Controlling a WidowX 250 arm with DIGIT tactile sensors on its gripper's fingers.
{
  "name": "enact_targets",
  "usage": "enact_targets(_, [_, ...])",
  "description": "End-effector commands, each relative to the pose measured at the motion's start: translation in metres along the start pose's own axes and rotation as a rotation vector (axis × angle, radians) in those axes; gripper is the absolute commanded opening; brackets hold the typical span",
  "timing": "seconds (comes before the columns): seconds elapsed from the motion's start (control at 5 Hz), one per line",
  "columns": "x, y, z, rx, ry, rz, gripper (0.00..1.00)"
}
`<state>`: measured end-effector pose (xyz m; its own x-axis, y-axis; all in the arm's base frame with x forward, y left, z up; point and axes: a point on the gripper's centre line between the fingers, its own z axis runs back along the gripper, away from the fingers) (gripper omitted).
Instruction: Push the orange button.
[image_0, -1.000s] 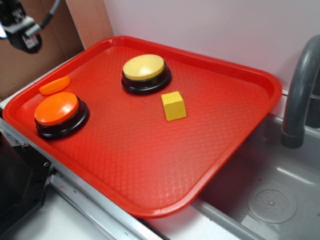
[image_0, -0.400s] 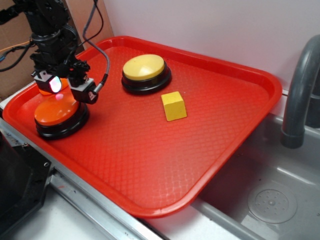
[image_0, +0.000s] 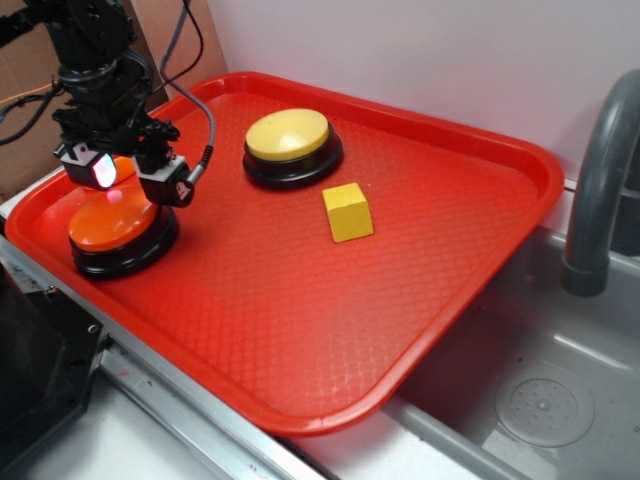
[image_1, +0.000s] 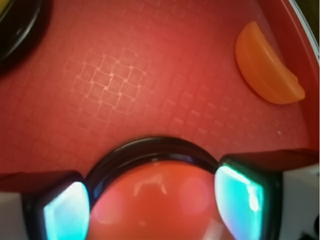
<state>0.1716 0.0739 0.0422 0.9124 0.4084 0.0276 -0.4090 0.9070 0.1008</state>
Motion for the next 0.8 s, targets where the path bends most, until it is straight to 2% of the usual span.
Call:
enact_targets(0.0, [-0.019,0.011,0.027,-0.079,0.047,-0.015,1.0])
enact_targets(0.2, [-0.035,0.014,0.046,-0.06,0.017,0.016,1.0])
enact_targets(0.4, [-0.041,0.019,0.037,-0.028,0.026,0.028,1.0])
enact_targets(0.6, [-0.033,0.022,0.011,0.019,0.002,0.019,1.0])
